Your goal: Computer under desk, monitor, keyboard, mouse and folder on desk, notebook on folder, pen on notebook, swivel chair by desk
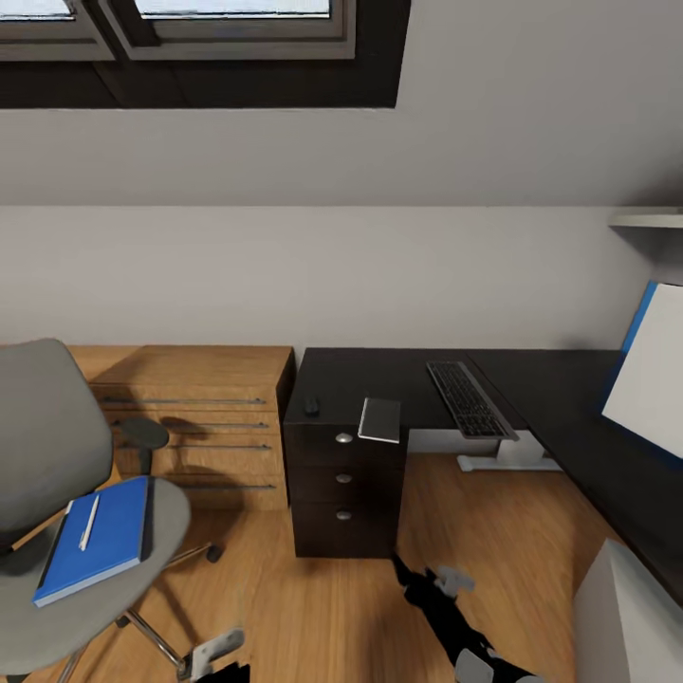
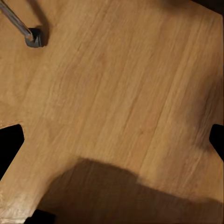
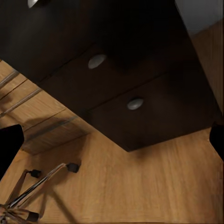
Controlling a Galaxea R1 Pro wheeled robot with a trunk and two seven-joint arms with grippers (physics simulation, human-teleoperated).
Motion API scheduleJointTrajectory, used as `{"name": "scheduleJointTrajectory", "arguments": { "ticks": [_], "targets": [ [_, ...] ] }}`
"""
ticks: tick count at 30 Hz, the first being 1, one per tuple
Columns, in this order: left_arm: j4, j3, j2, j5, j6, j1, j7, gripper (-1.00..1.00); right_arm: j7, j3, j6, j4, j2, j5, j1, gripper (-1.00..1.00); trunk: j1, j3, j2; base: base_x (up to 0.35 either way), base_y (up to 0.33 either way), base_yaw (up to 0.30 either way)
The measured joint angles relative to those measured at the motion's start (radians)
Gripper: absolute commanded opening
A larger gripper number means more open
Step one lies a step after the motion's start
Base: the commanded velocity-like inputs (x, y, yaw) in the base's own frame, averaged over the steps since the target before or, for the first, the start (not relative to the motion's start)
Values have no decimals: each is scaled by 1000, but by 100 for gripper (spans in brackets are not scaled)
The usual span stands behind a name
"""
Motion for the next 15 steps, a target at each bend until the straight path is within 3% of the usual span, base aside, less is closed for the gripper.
{"name": "scheduleJointTrajectory", "arguments": {
  "ticks": [4, 8, 13, 15],
  "targets": [
    [77, 0, -6, -2, -36, 0, -1, 100, -20, 0, -20, 2, -23, 12, 34, 100, -15, 13, 28, 0, 0, 0],
    [167, -21, -16, -1, -131, 0, -3, 100, -26, 1, -30, 2, -40, 16, 82, 100, -31, 25, 56, 0, 0, 0],
    [246, -49, -28, 1, -225, 0, -2, 100, -29, 1, -39, 1, -47, 19, 143, 100, -50, 41, 91, 0, 0, 0],
    [260, -52, -28, 0, -232, 0, -2, 100, -31, 2, -39, 1, -48, 20, 148, 100, -58, 47, 105, 0, 0, 0]
  ]
}}
